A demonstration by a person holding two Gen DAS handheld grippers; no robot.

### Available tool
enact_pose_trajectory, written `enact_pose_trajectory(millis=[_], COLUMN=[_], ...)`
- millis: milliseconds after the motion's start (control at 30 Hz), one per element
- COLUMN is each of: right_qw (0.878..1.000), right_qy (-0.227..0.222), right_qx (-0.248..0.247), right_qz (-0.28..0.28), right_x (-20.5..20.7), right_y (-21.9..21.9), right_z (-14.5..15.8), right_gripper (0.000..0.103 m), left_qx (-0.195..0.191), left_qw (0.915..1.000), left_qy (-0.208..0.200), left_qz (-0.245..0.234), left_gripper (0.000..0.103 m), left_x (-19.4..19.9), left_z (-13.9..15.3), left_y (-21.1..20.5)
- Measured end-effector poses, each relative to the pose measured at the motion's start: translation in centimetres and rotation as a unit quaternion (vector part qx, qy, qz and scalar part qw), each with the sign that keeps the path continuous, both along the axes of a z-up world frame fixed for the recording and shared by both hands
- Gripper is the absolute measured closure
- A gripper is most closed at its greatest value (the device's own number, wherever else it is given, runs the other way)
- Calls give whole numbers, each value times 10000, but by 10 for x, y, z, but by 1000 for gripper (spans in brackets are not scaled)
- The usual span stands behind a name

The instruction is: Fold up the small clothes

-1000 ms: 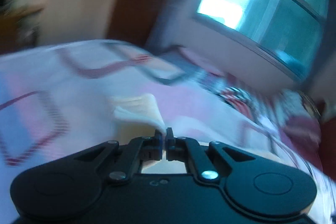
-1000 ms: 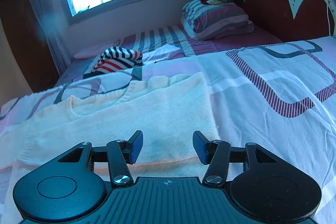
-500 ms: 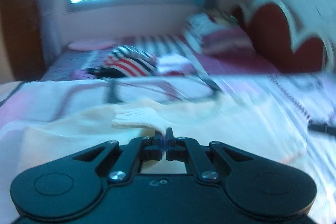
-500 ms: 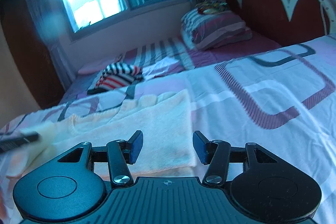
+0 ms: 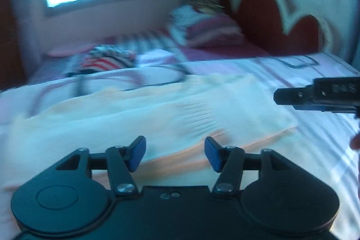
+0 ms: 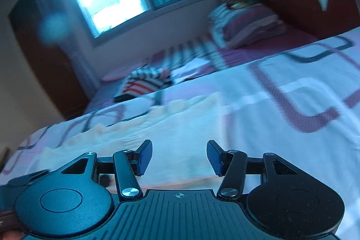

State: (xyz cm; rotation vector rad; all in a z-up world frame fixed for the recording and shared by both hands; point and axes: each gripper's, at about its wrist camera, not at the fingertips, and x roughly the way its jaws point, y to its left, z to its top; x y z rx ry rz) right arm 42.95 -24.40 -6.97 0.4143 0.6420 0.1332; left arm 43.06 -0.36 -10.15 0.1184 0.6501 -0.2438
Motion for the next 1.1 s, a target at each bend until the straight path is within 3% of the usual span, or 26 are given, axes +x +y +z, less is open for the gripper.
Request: enact_pose_trajectory(millis=[100,167,300,400,433,467,500,667,800,1100], right_qw=[9984,9972,9958,9955,9952,9946,9940,9935,9958,9963], right_qy=[319,508,607,597,597,590,606,68,-472,-158], right_qx=[346,363,397,250,123,-28,-161,-507,-546,-813], right_qz=[329,422,558,690,769,849,899,1022,561,240], right_x=[21,32,45,56,58,61,63,58,37,22], right_y=[17,29,48,63,69,75,80,84,56,17], right_z=[-15,-26,-35,-35,-33,-32,-32,-5,27,13], right_gripper=[50,50,50,52,78,94,97,97,97,97], left_qx=[183,253,70,-56,-20,23,23,24,44,216], left_qw=[9959,9909,9846,9846,9843,9829,9827,9847,9850,9885], left_qy=[-176,-1,269,355,356,404,462,431,466,434], left_qz=[868,1321,1728,1709,1728,1794,1795,1690,1664,1435], left_gripper=[37,37,37,39,39,41,41,41,42,66], left_x=[-30,-36,-25,-7,-2,2,4,-5,-2,0], left_z=[-1,-8,-19,-21,-21,-23,-24,-27,-25,-23], left_y=[53,85,119,122,122,123,125,134,135,126])
